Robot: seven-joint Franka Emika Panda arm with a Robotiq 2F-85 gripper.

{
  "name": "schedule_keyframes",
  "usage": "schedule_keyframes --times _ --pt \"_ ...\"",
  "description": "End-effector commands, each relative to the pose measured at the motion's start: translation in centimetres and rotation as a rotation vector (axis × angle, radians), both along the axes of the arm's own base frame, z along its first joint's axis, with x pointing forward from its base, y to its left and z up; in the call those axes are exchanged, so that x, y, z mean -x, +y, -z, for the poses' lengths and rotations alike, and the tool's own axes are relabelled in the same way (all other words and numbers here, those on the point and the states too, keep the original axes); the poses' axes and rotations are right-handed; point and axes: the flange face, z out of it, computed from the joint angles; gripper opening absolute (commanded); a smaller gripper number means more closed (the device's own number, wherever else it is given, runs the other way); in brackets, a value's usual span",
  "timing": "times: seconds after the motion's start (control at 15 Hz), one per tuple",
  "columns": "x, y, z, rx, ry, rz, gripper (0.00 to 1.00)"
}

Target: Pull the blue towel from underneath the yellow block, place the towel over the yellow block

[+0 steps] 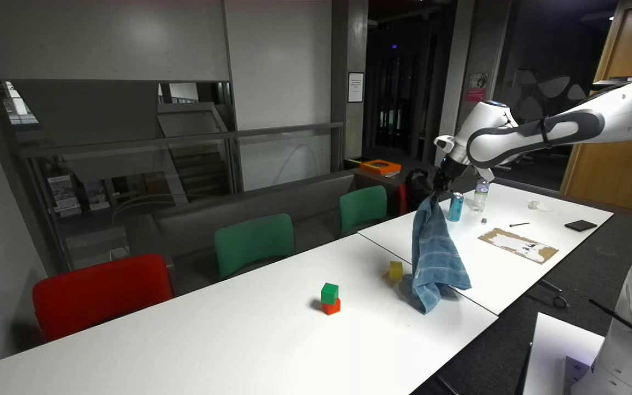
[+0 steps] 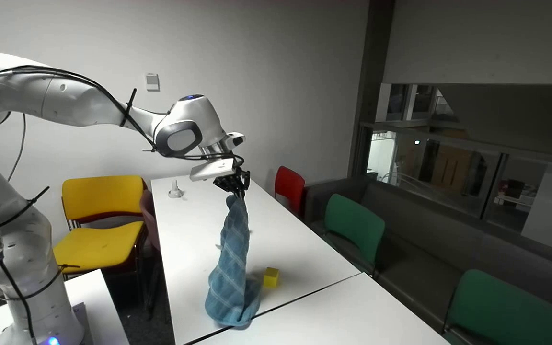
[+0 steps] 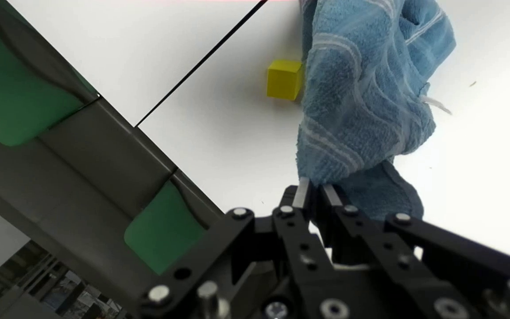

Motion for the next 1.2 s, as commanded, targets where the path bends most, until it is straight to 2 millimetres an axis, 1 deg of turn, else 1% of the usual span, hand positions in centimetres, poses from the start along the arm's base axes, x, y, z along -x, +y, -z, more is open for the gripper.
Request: schedule_keyframes --times 0.0,0.2,0.4,0.47,0.53,0.6,0.87,1.0,1.07,1.13 --pt "-2.0 -1.3 0.9 0.002 -0.013 -0.033 0.02" --pt "-3.2 -1.5 2.1 0.007 0.007 -0.052 0.02" --pt "-4.2 -1.5 2.1 0.023 0.014 -0.068 0.02" --pt "-4.4 -1.5 2.0 0.026 0.018 -0.069 0.31" --pt "-4.6 -1.5 1.7 0.036 0.015 -0.072 0.33" --pt "-4.7 -1.5 1.5 0.040 0.013 -0.072 0.40" --pt "-5.0 -1.8 0.6 0.046 -0.003 -0.067 0.71" --pt "-5.0 -1.9 0.1 0.047 -0.015 -0.063 0.84" --pt "-4.9 -2.0 -0.2 0.048 -0.023 -0.061 0.93" --pt "-4.8 -2.1 -0.8 0.052 -0.033 -0.057 0.99"
